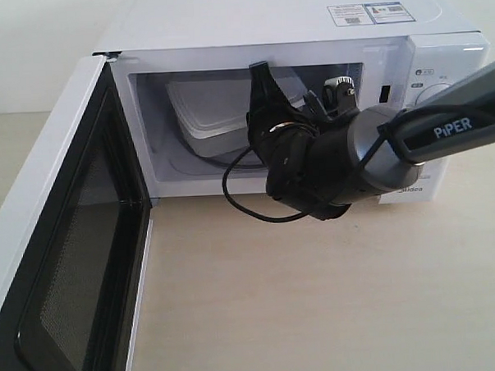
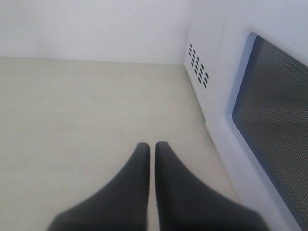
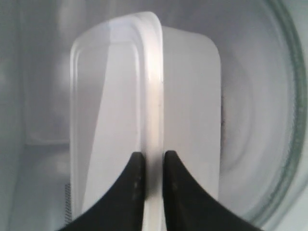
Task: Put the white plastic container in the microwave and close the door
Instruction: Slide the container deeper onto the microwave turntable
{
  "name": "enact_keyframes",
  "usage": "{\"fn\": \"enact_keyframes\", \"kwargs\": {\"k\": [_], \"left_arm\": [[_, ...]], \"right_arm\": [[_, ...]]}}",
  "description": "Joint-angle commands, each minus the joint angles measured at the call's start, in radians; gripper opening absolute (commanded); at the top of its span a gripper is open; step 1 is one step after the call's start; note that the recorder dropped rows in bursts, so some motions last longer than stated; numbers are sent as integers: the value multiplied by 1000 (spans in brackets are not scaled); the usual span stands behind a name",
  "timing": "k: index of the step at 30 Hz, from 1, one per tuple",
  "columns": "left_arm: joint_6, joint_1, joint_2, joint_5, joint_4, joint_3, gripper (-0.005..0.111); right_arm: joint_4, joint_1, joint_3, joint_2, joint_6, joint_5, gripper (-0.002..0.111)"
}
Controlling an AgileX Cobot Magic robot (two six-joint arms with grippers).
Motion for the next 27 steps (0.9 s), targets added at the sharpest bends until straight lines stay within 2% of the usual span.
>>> {"fn": "enact_keyframes", "kwargs": {"k": [1, 4, 12, 16, 19, 21, 25, 27], "left_arm": [[1, -4, -2, -8, 5, 4, 4], [1, -4, -2, -8, 5, 4, 4], [1, -4, -2, -8, 5, 4, 4], [1, -4, -2, -8, 5, 4, 4], [1, -4, -2, -8, 5, 4, 4], [1, -4, -2, -8, 5, 4, 4], [1, -4, -2, -8, 5, 4, 4], [1, -4, -2, -8, 5, 4, 4]], "right_arm": [[-12, -5, -6, -2, -73, 19, 0], [-10, -5, -6, -2, -136, 17, 0], [-5, -5, -6, -2, -136, -8, 0], [-5, -5, -6, -2, -136, -21, 21], [-5, -5, -6, -2, -133, -33, 47], [4, -5, -6, -2, -132, -37, 53], [16, -5, -6, -2, -132, -30, 49], [16, -5, -6, -2, -132, -30, 41]]}}
